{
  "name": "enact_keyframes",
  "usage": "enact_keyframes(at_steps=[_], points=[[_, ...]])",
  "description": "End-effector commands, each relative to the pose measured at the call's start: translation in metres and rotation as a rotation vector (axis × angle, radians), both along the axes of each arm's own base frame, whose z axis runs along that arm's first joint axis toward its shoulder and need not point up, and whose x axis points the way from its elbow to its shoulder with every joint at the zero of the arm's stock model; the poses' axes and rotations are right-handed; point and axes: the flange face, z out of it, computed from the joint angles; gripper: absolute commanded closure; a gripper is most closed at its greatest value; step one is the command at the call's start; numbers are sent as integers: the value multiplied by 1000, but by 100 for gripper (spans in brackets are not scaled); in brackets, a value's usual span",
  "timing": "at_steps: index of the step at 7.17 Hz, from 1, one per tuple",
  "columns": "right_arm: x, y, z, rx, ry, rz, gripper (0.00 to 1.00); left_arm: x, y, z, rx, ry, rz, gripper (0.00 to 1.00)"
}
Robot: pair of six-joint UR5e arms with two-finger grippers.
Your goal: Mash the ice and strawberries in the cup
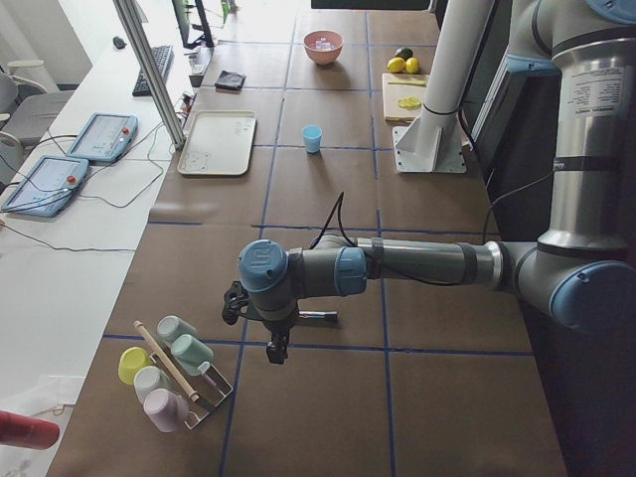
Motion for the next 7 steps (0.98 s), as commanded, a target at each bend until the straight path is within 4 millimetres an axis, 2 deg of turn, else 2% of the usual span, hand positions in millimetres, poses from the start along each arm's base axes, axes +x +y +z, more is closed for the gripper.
enact_keyframes(at_steps=[1,3,4,6,7], points=[[-1,-6,-5,9,0,-1,0,0,1,-1,1,0,0,0],[-1,-6,-6,4,2,11,0,0,3,2,15,-1,0,0],[-9,-10,-23,-16,-8,48,0,0,2,2,17,1,-1,0],[-47,-5,-89,-43,-23,112,0,0,3,2,17,1,0,0],[-68,-4,-106,-57,-30,110,0,0,3,2,17,1,-1,0]])
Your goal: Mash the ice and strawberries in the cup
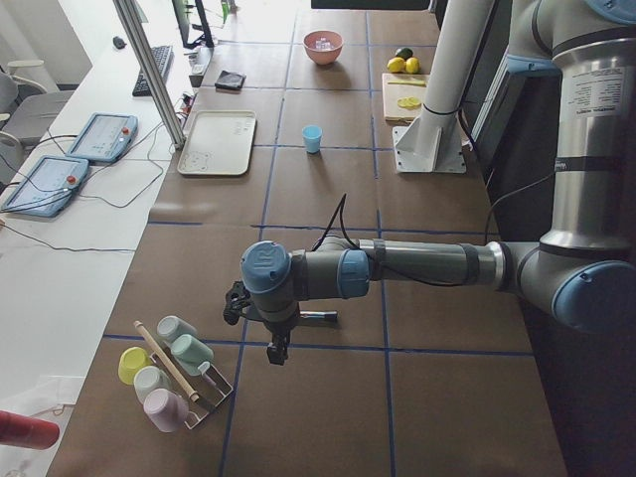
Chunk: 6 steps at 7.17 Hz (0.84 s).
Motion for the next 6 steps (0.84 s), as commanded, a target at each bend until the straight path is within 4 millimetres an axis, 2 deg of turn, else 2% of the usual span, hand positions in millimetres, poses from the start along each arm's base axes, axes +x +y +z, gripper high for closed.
enact_keyframes(at_steps=[1,4,6], points=[[-49,4,-46,-50,-19,28,0,0,0,-1,2,0,-1,0],[-103,17,-80,-93,-2,26,1,-1,0,0,0,0,-3,0],[-116,25,-70,-105,12,-7,4,0,0,-1,1,0,-2,0]])
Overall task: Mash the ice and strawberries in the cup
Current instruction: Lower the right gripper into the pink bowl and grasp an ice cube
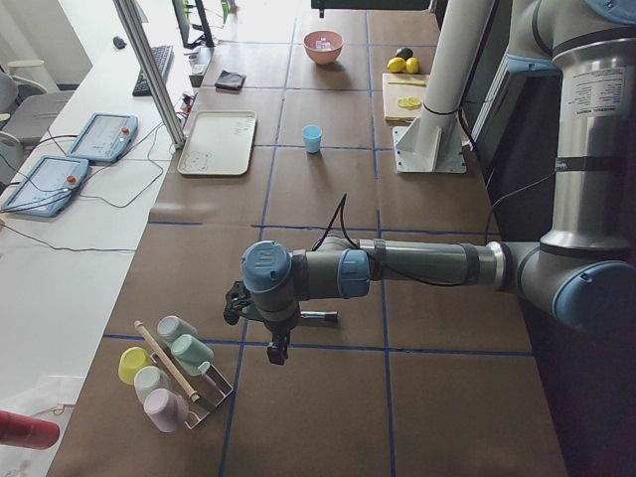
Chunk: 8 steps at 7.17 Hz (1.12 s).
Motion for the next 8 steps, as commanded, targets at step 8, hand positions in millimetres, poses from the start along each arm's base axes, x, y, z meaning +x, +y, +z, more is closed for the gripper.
enact_keyframes(at_steps=[8], points=[[-73,8,47,-55,76,-154,32,0,-3,-4,9,0,0,0]])
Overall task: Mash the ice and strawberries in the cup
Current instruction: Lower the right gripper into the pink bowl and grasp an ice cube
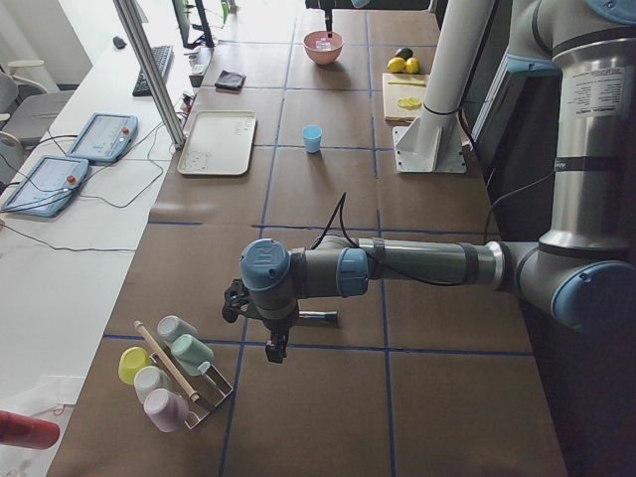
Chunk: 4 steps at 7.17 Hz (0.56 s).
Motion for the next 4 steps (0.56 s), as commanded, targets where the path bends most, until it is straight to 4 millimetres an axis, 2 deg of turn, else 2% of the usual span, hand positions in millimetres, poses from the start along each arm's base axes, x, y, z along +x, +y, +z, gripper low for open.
enact_keyframes(at_steps=[1,2,4], points=[[-9,-3,2,4,9,-14,32,0,-1,-1,2,0,0,0],[-15,-14,5,2,10,-16,32,0,-1,-1,2,0,0,0],[-20,-18,10,-4,15,-26,32,0,-1,-1,2,0,0,0]])
